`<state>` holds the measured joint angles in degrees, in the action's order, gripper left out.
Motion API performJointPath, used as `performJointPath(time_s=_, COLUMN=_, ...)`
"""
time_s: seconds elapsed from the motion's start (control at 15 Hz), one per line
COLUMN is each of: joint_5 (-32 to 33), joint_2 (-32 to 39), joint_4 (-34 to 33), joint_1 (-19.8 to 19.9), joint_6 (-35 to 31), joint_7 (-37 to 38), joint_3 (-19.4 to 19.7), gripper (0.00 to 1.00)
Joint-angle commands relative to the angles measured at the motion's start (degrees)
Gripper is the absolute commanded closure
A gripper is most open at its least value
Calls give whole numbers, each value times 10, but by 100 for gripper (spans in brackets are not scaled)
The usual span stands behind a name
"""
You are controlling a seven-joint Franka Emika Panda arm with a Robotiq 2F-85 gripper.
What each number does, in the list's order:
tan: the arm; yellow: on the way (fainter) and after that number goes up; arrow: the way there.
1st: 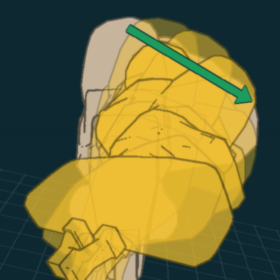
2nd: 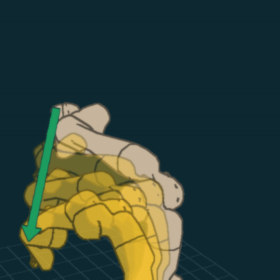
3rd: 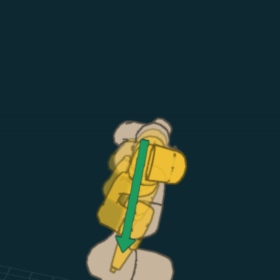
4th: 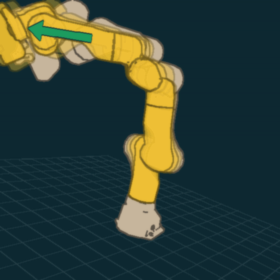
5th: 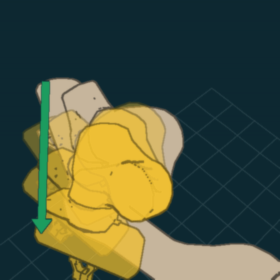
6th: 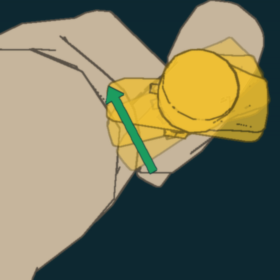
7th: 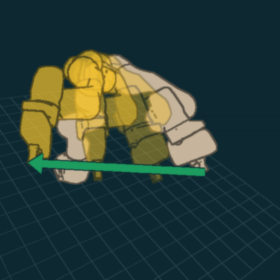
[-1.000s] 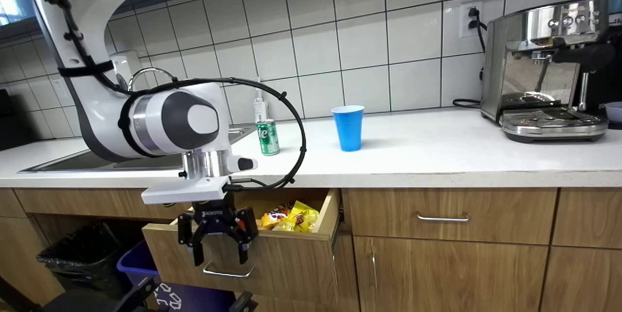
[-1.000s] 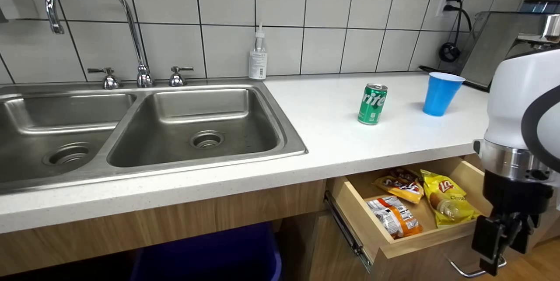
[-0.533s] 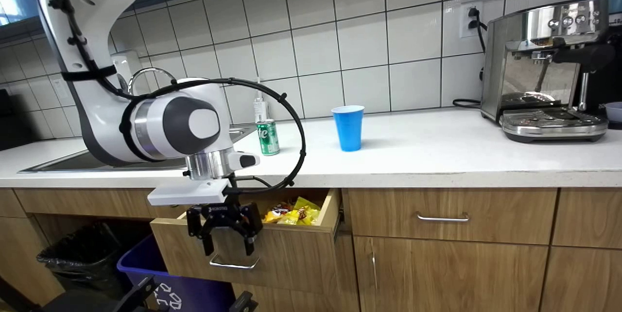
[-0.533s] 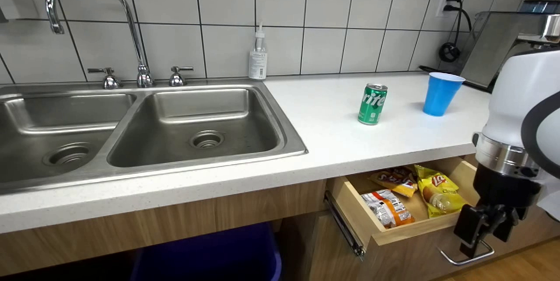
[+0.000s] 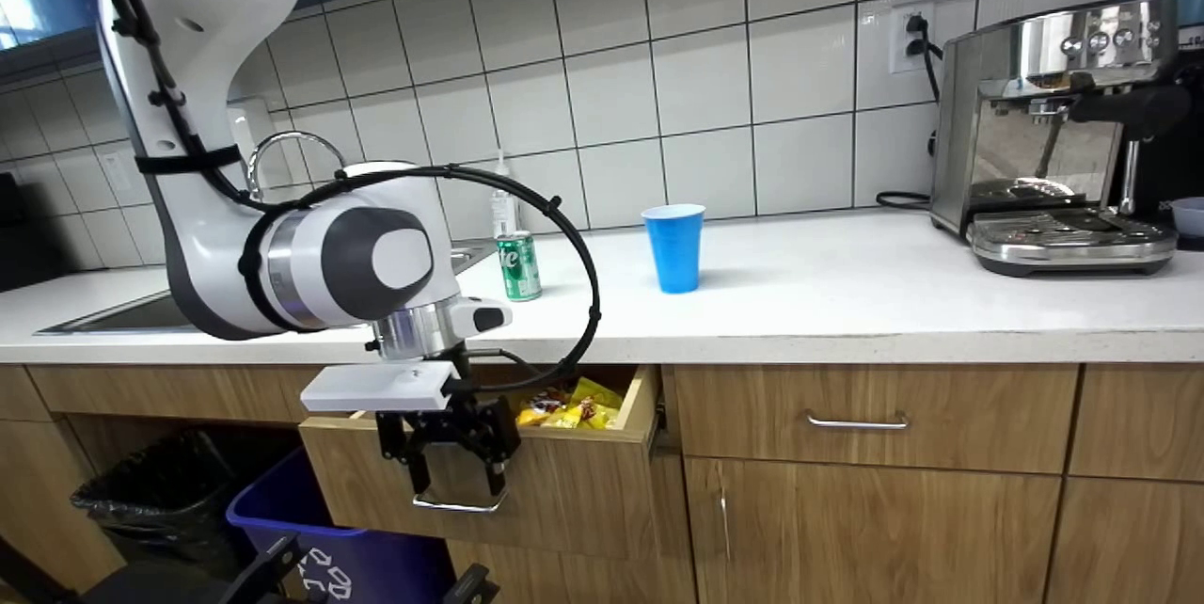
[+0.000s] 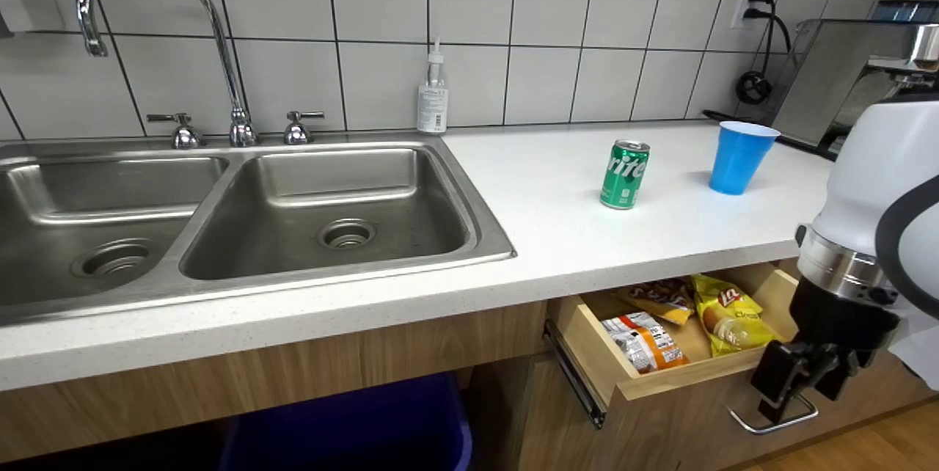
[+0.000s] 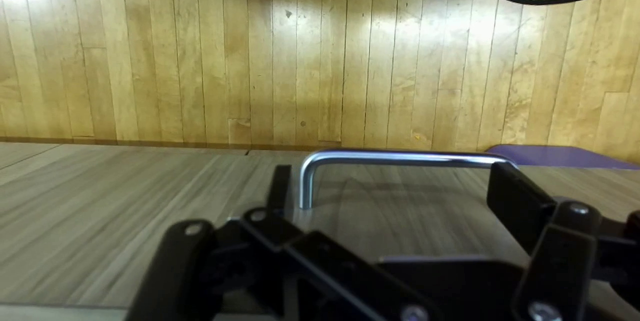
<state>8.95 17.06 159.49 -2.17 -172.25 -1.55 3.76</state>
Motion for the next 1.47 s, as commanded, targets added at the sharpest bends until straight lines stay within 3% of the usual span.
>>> performJointPath(time_s=0.0, joint_5=-5, joint_2=3, joint_4=0, joint_1=-3, joint_6=-37, joint_7=-2, joint_3=7, gripper=0)
performJointPath(time_s=0.4, joint_5=-16, joint_2=-2, joint_4=0, joint_1=4, joint_6=-53, joint_7=-7, joint_3=0, gripper=0)
performJointPath(time_s=1.4, joint_5=-10, joint_2=-8, joint_4=-4, joint_1=-9, joint_6=-60, joint_7=-8, joint_3=33, gripper=0)
